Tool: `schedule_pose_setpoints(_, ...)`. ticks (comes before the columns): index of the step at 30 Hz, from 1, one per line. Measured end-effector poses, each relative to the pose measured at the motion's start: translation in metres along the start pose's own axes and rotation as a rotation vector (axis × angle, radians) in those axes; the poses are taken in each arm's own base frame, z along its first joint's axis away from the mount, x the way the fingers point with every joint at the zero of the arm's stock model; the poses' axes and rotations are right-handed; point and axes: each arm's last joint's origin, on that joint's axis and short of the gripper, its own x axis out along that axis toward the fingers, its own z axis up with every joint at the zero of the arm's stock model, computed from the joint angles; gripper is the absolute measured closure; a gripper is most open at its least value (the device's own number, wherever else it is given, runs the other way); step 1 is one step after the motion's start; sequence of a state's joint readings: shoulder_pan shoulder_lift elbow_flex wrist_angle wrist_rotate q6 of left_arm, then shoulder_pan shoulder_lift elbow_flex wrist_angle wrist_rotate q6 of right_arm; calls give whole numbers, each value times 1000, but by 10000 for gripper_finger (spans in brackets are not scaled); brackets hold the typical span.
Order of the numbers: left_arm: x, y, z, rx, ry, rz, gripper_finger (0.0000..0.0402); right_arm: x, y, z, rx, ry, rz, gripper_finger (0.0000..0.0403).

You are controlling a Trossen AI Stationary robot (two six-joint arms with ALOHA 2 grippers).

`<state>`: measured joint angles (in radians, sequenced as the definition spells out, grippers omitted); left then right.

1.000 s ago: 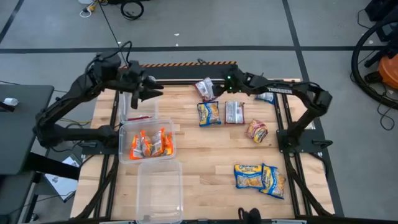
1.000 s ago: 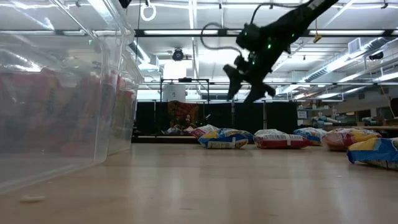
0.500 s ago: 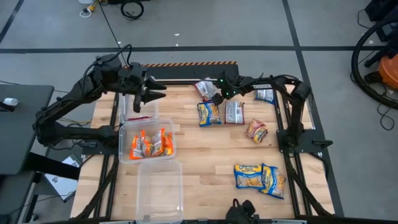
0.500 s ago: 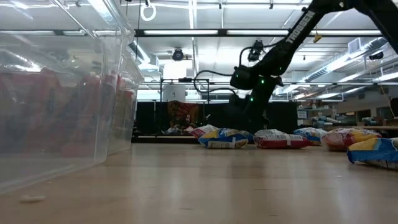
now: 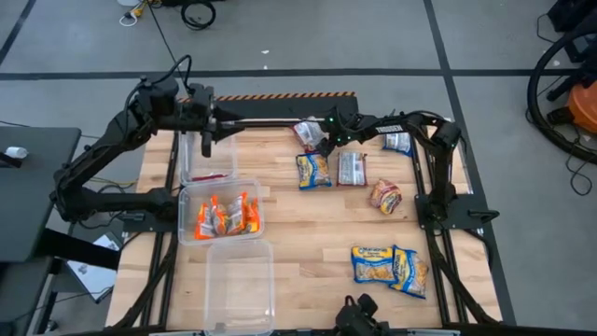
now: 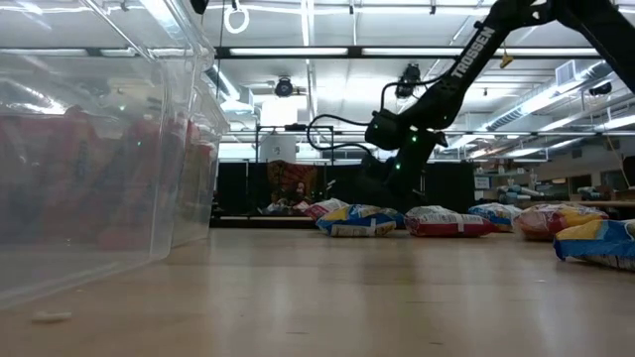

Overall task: Sort Maruchan noodles
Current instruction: Put the red noodle pack into the top transparent bin

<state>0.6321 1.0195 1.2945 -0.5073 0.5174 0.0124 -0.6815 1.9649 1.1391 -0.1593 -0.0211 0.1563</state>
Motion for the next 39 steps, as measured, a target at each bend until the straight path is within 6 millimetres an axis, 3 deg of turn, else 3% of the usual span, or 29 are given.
schedule_pose_setpoints(5,0,2,0,7,0,18,240,1,1,2,24,-23,17,234)
schedule_pose_setpoints(14,0,3,0,37,-1,77,240,2,11,2,83,-36,76,382)
schedule_pose_setpoints(19,0,3,0,66,1,79,240,-1,15,9,257,-44,174,389)
schedule_pose_setpoints(22,0,3,0,87,0,78,240,-17,19,25,367,-86,238,395)
schedule_pose_setpoints(28,8,2,-1,155,13,60,240,-70,27,58,617,-243,381,396)
schedule_pose_setpoints(33,36,3,-6,173,57,98,230,-106,38,70,762,-328,495,396)
schedule_pose_setpoints(39,81,8,-20,190,146,207,183,-136,59,74,812,-386,612,396)
